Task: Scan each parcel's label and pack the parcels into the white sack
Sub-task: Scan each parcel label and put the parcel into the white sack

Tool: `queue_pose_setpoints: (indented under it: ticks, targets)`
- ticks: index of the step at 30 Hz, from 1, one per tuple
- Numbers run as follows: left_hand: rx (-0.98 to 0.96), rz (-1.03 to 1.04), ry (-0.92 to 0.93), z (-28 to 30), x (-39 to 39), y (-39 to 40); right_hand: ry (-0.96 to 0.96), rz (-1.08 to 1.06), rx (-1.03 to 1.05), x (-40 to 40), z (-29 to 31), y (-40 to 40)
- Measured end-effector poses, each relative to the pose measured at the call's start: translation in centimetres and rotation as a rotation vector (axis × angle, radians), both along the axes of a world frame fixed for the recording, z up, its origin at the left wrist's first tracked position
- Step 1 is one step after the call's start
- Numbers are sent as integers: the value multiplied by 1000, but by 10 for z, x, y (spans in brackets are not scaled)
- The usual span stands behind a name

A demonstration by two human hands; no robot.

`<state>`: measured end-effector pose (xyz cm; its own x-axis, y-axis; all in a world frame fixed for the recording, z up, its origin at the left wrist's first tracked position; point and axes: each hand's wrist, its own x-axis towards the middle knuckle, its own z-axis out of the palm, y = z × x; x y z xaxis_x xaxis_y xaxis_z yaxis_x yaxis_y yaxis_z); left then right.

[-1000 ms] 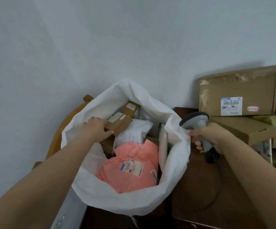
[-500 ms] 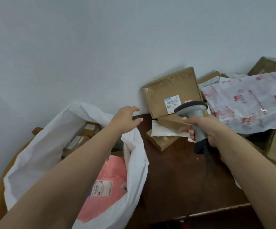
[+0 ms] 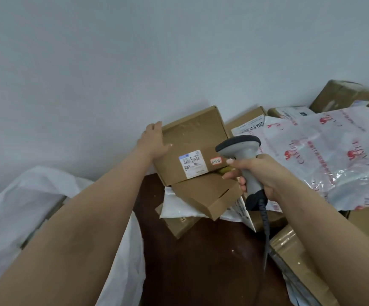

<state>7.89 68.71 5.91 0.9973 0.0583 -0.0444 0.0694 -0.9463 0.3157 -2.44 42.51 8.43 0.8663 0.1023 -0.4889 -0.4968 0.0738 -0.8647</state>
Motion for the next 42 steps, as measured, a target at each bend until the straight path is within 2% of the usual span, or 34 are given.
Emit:
queue_pose_setpoints:
  ticks: [8,9,13,16,20,29,37,42]
  targets:
    - [330,48,59,2,9,5,16,26,28,15,-6,-5]
    - [315,58,64,1,8,5,11,26,30,13,-5,-5]
    - [58,42,87,-6,-8,8,-12,18,16,0,-1,-2]
    - [-87,0,-55,5,-27,20,-45,20,-8,-15,7,5]
    - [-229,41,-280,41,-60,43,-126,40,-24,-39,19,17]
    - [-297,177,-472,97,-143,130,-420,331,-174,-104,56,66]
    - [-236,278,-518,124,-212,199,-487,444,-182,-144,78,114]
    - [-221,344,-535,131,-249,230,-530,514,-257,-164,89,147]
